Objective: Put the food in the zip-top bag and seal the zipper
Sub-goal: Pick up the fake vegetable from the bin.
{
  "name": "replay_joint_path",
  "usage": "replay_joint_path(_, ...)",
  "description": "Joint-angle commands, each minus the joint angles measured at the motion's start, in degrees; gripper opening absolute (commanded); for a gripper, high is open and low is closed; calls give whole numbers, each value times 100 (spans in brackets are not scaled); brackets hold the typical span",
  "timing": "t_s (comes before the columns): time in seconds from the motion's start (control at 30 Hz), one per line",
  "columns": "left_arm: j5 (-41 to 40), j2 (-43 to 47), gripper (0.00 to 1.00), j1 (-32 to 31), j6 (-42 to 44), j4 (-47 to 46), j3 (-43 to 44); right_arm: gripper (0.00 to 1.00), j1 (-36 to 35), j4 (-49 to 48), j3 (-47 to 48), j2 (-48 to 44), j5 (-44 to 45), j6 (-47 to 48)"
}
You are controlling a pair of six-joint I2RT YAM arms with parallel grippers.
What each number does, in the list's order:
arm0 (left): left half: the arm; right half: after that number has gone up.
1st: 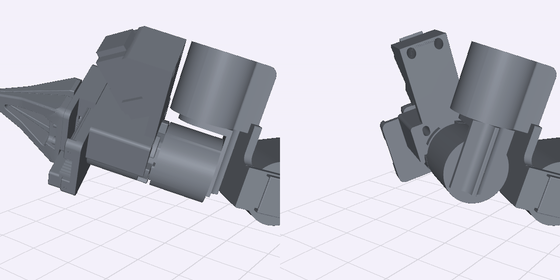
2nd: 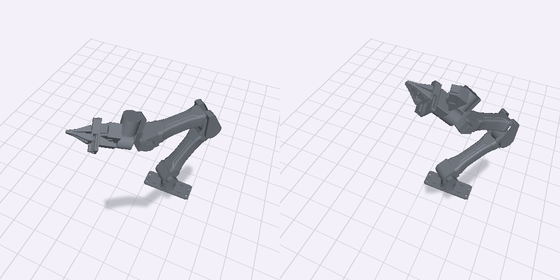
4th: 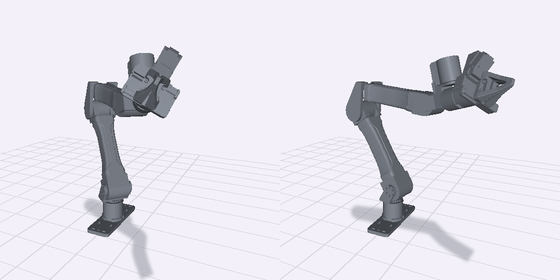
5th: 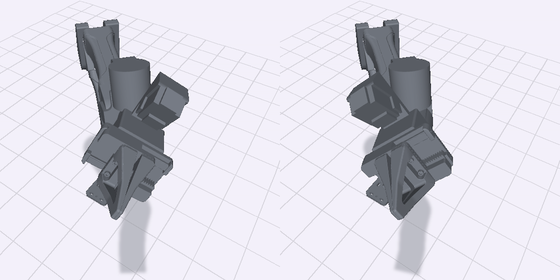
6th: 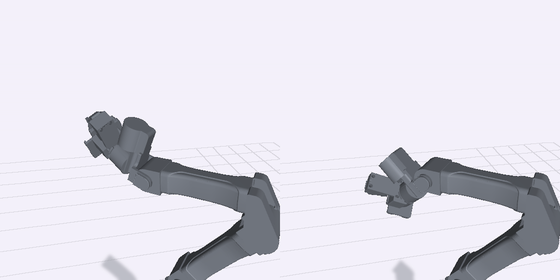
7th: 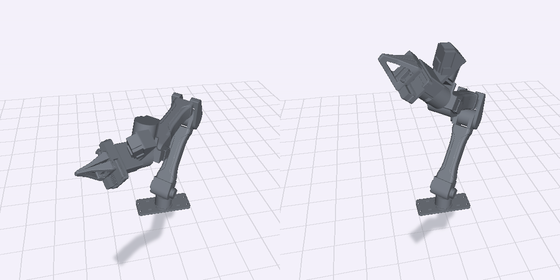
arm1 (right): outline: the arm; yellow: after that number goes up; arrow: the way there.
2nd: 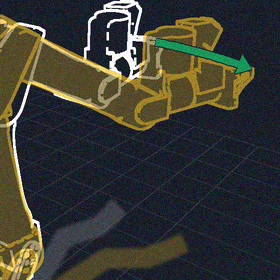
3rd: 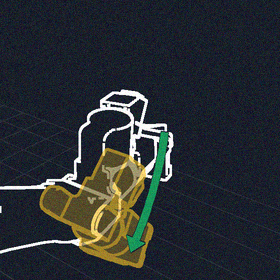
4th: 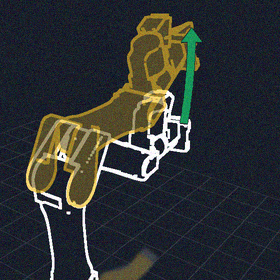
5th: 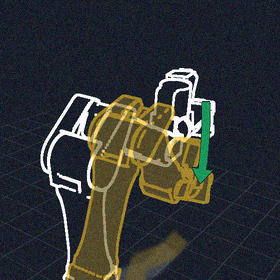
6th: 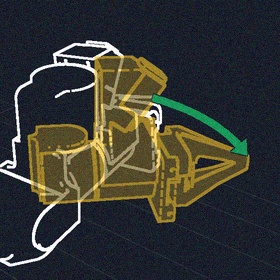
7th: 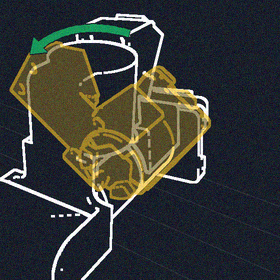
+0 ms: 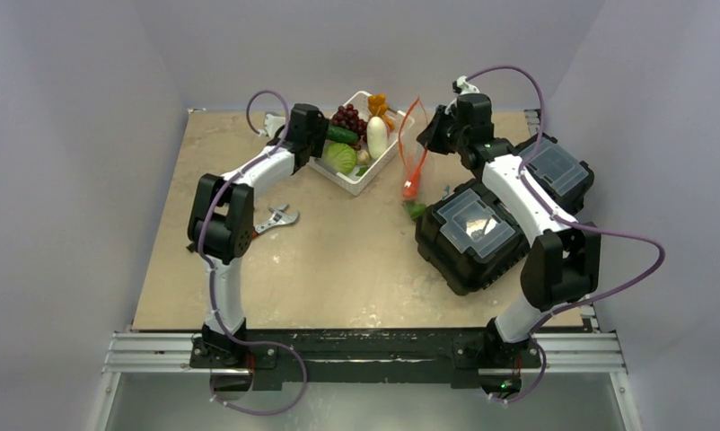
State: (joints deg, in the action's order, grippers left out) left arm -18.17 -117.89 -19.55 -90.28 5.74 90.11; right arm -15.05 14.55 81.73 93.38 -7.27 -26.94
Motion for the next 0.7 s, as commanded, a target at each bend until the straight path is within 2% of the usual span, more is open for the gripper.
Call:
replay_joint_path(0.0, -245, -208, 59, 74, -177, 150, 411, 0, -6, -184, 203, -74, -128, 98)
replay_joint_path(0.23, -341, -400, 61, 100, -94, 415, 680, 0, -5, -176, 204, -37, -242, 74)
replay_joint_path(0.4, -361, -508, 58, 101, -43, 462, 790, 0, -7, -172, 201, -34, -295, 66)
replay_joint_path(0.47, -354, -533, 55, 101, -59, 473, 799, 0, -6, -182, 199, -46, -312, 55)
replay_joint_path(0.57, -339, -530, 43, 109, -48, 434, 781, 0, -2, -185, 179, -87, -319, 57)
replay_joint_path(0.67, -276, -542, 41, 118, -68, 352, 786, 0, -7, -176, 181, -117, -319, 55)
